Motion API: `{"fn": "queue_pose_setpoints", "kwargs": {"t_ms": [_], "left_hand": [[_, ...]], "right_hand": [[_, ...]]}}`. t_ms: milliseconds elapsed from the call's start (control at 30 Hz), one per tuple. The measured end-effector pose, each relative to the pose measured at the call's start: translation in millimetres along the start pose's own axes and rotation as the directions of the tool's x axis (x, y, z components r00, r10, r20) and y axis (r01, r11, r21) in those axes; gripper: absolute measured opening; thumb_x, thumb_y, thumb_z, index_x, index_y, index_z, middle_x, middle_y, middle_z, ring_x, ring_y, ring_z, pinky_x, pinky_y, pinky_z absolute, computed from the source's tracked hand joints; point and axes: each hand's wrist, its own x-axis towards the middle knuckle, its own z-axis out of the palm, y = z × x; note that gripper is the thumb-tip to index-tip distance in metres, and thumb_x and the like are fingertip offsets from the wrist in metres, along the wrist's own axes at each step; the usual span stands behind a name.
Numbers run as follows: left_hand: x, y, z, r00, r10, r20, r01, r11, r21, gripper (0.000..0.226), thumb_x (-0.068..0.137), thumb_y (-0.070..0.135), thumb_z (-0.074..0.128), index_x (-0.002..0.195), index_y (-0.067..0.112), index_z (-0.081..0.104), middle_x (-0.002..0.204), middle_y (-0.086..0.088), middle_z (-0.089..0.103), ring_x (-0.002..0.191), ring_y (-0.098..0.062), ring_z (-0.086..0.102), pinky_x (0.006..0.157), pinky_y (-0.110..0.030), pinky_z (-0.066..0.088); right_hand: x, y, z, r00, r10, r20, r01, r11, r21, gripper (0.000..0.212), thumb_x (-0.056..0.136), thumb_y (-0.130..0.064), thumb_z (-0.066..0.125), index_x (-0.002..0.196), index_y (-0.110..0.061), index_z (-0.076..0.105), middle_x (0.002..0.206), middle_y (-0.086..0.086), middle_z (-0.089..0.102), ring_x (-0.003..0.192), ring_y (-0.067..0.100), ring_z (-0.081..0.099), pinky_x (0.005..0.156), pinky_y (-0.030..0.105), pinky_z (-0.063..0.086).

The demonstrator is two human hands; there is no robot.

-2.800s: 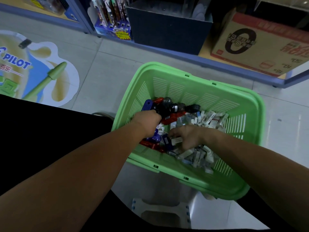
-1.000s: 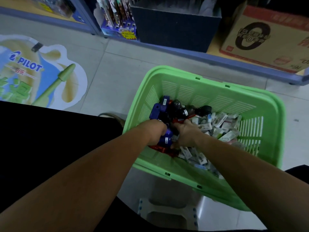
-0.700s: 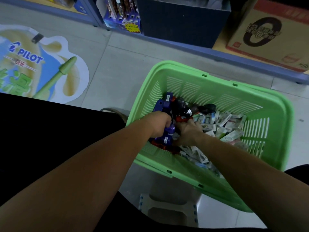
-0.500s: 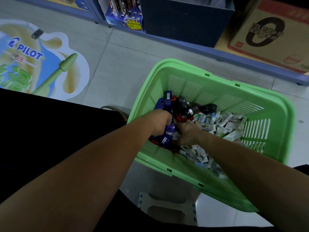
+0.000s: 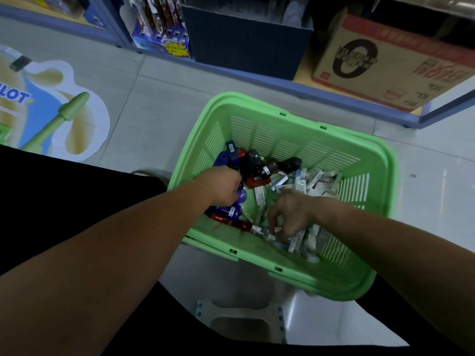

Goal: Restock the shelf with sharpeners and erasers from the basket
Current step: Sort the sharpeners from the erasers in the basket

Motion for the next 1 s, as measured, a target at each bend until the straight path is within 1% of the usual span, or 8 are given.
{"fn": "queue_pose_setpoints", "kwargs": {"t_ms": [67, 167, 267, 367, 567, 700, 867, 1000], "left_hand": [[4.0, 18.6, 6.9, 0.989, 0.145, -0.04, -0.142, 0.988, 0.066, 0.008, 0.094, 0.025, 0.063, 0.098, 0.019, 0.066, 0.098, 0.0, 0.064, 0.089, -0.021, 0.061, 0.081, -0.04, 0.057], [13.1, 43.8, 28.7, 0.945, 0.321, 0.067, -0.328, 0.919, 0.22, 0.02, 0.09, 0.015, 0.062, 0.107, 0.021, 0.071, 0.103, -0.003, 0.067, 0.096, -0.025, 0.062, 0.08, -0.038, 0.053], [19.7, 45.4, 43.0, 0.944, 0.258, 0.204, -0.322, 0.851, 0.414, 0.037, 0.096, 0.008, 0.057, 0.129, 0.024, 0.066, 0.115, -0.008, 0.068, 0.108, -0.028, 0.062, 0.088, -0.036, 0.045], [24.5, 43.6, 48.5, 0.938, 0.215, 0.271, -0.331, 0.789, 0.518, 0.048, 0.097, 0.008, 0.059, 0.142, 0.028, 0.059, 0.132, -0.007, 0.061, 0.126, -0.028, 0.05, 0.105, -0.04, 0.036], [32.2, 43.7, 47.6, 0.953, 0.13, 0.274, -0.257, 0.824, 0.505, 0.046, 0.092, 0.001, 0.064, 0.131, 0.024, 0.065, 0.133, -0.007, 0.059, 0.128, -0.03, 0.04, 0.104, -0.044, 0.029], [27.5, 37.7, 47.5, 0.947, 0.191, 0.259, -0.301, 0.812, 0.499, 0.035, 0.094, 0.006, 0.064, 0.119, 0.029, 0.066, 0.124, -0.003, 0.062, 0.126, -0.027, 0.042, 0.105, -0.048, 0.027], [24.1, 35.3, 47.5, 0.937, 0.142, 0.32, -0.277, 0.86, 0.429, 0.055, 0.09, 0.004, 0.066, 0.136, 0.032, 0.06, 0.135, -0.005, 0.059, 0.137, -0.028, 0.033, 0.107, -0.05, 0.024], [20.6, 38.7, 46.0, 0.953, 0.174, 0.249, -0.267, 0.87, 0.415, 0.024, 0.092, 0.006, 0.063, 0.102, 0.027, 0.062, 0.114, 0.002, 0.063, 0.128, -0.026, 0.037, 0.11, -0.055, 0.022]], "right_hand": [[-7.3, 3.5, 9.5, 0.994, -0.049, -0.094, 0.044, 0.998, -0.053, 0.016, 0.075, -0.054, 0.073, 0.09, -0.047, 0.072, 0.092, -0.026, 0.066, 0.099, 0.008, 0.058, 0.111, 0.043, 0.041], [-23.2, 3.3, 15.5, 0.97, -0.087, -0.226, 0.064, 0.992, -0.106, 0.018, 0.082, -0.047, 0.076, 0.1, -0.042, 0.075, 0.106, -0.022, 0.068, 0.103, 0.008, 0.054, 0.103, 0.037, 0.048], [-33.0, 6.2, 23.2, 0.934, -0.02, -0.358, -0.01, 0.997, -0.083, 0.019, 0.089, -0.042, 0.075, 0.107, -0.038, 0.073, 0.123, -0.013, 0.061, 0.115, 0.013, 0.055, 0.099, 0.037, 0.051], [-40.2, 6.7, 23.6, 0.896, 0.054, -0.441, -0.16, 0.965, -0.206, 0.027, 0.094, -0.05, 0.065, 0.119, -0.039, 0.068, 0.131, -0.009, 0.058, 0.121, 0.019, 0.051, 0.107, 0.042, 0.04], [-54.5, 22.2, 10.0, 0.831, 0.216, -0.512, -0.363, 0.909, -0.205, 0.042, 0.089, -0.065, 0.064, 0.124, -0.042, 0.066, 0.138, -0.007, 0.054, 0.128, 0.025, 0.041, 0.108, 0.048, 0.032], [-52.8, 28.5, 1.8, 0.819, 0.234, -0.525, -0.332, 0.938, -0.1, 0.054, 0.081, -0.067, 0.073, 0.123, -0.035, 0.06, 0.134, -0.007, 0.055, 0.127, 0.024, 0.041, 0.11, 0.046, 0.035], [-56.3, 38.4, 2.0, 0.858, 0.177, -0.482, -0.231, 0.971, -0.054, 0.042, 0.083, -0.059, 0.076, 0.116, -0.033, 0.068, 0.148, -0.008, 0.05, 0.143, 0.024, 0.031, 0.119, 0.048, 0.028], [-54.9, 35.3, 2.6, 0.824, 0.169, -0.541, -0.217, 0.976, -0.024, 0.041, 0.09, -0.053, 0.073, 0.123, -0.029, 0.067, 0.14, -0.004, 0.059, 0.14, 0.024, 0.042, 0.114, 0.047, 0.034]]}}
